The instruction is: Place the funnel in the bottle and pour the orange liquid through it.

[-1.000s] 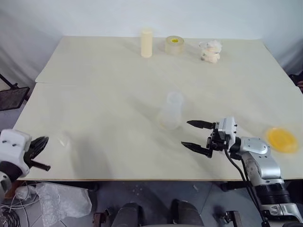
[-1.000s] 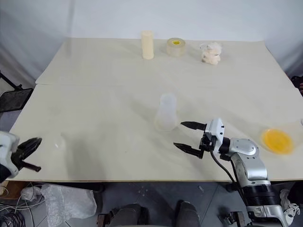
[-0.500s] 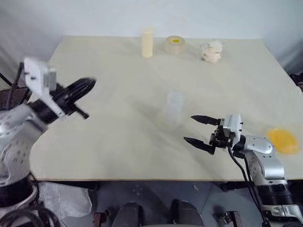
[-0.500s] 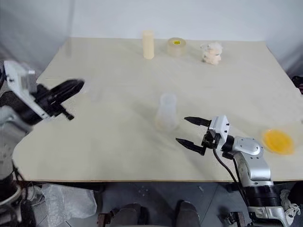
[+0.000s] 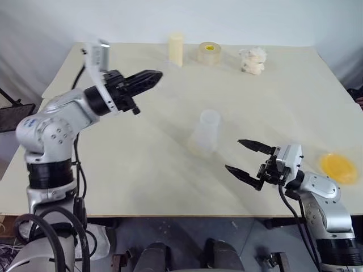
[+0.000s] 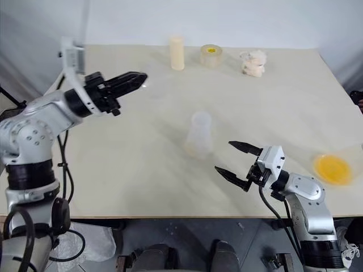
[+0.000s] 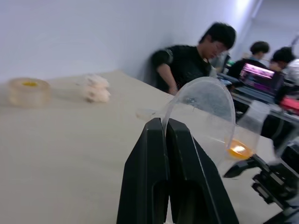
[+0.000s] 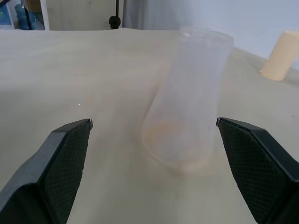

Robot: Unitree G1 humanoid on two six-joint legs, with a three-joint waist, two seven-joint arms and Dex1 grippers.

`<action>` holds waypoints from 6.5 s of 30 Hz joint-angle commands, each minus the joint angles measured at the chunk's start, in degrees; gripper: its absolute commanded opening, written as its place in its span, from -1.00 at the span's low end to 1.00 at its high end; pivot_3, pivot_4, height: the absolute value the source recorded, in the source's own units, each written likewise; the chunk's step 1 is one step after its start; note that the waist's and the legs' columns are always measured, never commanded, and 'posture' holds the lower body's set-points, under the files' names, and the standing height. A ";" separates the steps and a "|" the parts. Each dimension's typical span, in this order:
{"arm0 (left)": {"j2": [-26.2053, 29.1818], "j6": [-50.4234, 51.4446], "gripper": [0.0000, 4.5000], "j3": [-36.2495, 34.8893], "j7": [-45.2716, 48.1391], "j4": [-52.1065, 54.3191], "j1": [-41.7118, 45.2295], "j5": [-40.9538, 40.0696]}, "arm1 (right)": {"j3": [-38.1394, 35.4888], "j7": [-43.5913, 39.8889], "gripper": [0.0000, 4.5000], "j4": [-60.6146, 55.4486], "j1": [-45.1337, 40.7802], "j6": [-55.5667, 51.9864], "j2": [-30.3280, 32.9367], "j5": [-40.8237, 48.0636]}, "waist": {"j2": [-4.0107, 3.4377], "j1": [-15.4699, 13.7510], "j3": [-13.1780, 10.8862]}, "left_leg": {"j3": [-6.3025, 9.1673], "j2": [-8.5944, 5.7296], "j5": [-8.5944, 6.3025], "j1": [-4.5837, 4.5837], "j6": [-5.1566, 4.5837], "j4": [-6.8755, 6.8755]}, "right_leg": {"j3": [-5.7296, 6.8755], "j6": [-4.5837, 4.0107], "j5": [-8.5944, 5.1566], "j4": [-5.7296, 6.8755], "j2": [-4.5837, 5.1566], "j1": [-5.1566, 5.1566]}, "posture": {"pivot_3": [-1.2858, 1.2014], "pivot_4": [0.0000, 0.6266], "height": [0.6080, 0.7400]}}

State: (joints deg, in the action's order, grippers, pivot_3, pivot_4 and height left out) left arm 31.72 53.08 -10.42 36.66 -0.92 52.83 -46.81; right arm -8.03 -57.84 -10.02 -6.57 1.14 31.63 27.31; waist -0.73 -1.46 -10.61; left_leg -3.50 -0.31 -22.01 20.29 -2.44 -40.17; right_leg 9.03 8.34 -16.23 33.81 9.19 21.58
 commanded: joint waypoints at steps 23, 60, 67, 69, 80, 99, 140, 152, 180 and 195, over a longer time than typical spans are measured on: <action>-4.03 21.05 -0.98 15.85 12.85 -29.37 27.10 9.61 | -2.14 6.98 1.00 -8.95 6.00 1.07 -0.31 0.76 | 0.03 0.14 -0.03 | -0.11 -0.01 0.01 0.02 0.02 0.03 | -0.04 0.02 -0.02 -0.05 -0.14 0.03 | 0.03 -0.52 1.00; -9.72 11.17 -0.98 26.87 33.47 -55.58 40.29 28.74 | -1.46 9.41 1.00 -8.77 5.53 1.10 -0.84 -0.91 | 0.06 0.12 -0.05 | -0.27 -0.02 0.01 0.13 0.02 0.01 | -0.02 0.03 -0.02 -0.03 -0.15 0.15 | 0.03 -0.52 1.00; -11.32 8.74 -0.45 24.30 33.84 -61.41 42.65 31.77 | -1.68 9.95 1.00 -8.92 5.68 1.23 -0.83 -1.25 | 0.08 0.13 -0.06 | -0.27 -0.02 0.02 0.21 0.02 -0.02 | 0.00 0.03 -0.02 -0.01 -0.15 0.22 | 0.03 -0.52 1.00; -11.32 8.65 -0.17 23.43 34.05 -61.87 43.08 32.24 | -1.74 10.07 1.00 -9.40 6.21 1.23 -0.80 -1.18 | 0.08 0.14 -0.06 | -0.27 -0.02 0.02 0.28 0.02 -0.02 | -0.01 0.03 -0.02 0.02 -0.15 0.33 | 0.03 -0.52 1.00; -9.64 9.19 0.99 19.00 33.33 -60.89 43.15 33.32 | -2.27 10.07 1.00 -10.42 6.94 1.12 -0.28 -1.10 | 0.07 0.18 -0.06 | -0.29 -0.02 0.02 0.96 0.01 -0.35 | -0.02 0.03 -0.01 0.28 -0.15 0.94 | 0.03 -0.52 1.00; -6.19 -39.89 0.99 -8.27 35.43 -22.35 -3.27 18.42 | -11.58 17.95 1.00 -11.69 13.77 1.22 -0.55 -3.10 | 0.05 0.07 -0.02 | -0.05 0.07 0.00 0.91 -0.03 -0.93 | -0.09 0.02 -0.01 0.90 0.13 0.91 | 0.03 -0.52 1.00; -3.44 -54.54 0.99 -1.32 48.79 -25.76 -16.37 15.98 | -39.06 39.08 1.00 -19.55 27.50 -12.33 -5.09 2.38 | 0.08 0.02 0.06 | -0.24 -0.03 -0.02 0.81 -0.08 -0.92 | -0.10 0.02 -0.01 0.93 0.10 0.88 | 0.03 -0.52 1.00; -5.53 -54.43 0.99 -1.22 47.35 -23.86 -17.72 15.49 | -42.07 47.47 1.00 -14.07 22.36 -16.94 -3.09 0.04 | 0.07 0.13 0.06 | -0.26 -0.02 -0.02 0.81 -0.08 -0.91 | -0.12 0.02 -0.01 0.92 0.11 0.88 | 0.03 -0.52 1.00; -4.74 -52.89 0.99 -2.36 41.87 -15.56 -23.86 14.11 | -34.89 50.60 1.00 14.61 -1.25 -4.74 1.70 -9.67 | -0.11 0.25 0.16 | -0.26 0.05 -0.01 0.83 -0.10 -0.90 | -0.11 0.02 -0.01 0.91 0.13 0.89 | 0.03 -0.52 1.00; -4.20 -53.16 1.00 -2.53 42.35 -16.85 -23.12 14.00 | -31.27 50.35 0.08 6.81 -1.82 -7.06 -0.09 -7.34 | -0.16 0.35 0.15 | -0.25 0.10 -0.01 0.85 -0.10 -0.88 | -0.11 0.02 -0.02 0.90 0.14 0.90 | 0.03 -0.52 1.00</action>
State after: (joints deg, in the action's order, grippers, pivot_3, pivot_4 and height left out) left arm 26.82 0.54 -12.17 78.57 -18.59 28.90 -31.34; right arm -39.69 -7.11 2.07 -8.32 -5.54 31.02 19.15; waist -0.89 -1.10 -10.46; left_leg -3.76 -0.21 -22.02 21.13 -2.54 -41.04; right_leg 8.92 8.36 -16.25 34.71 9.33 22.49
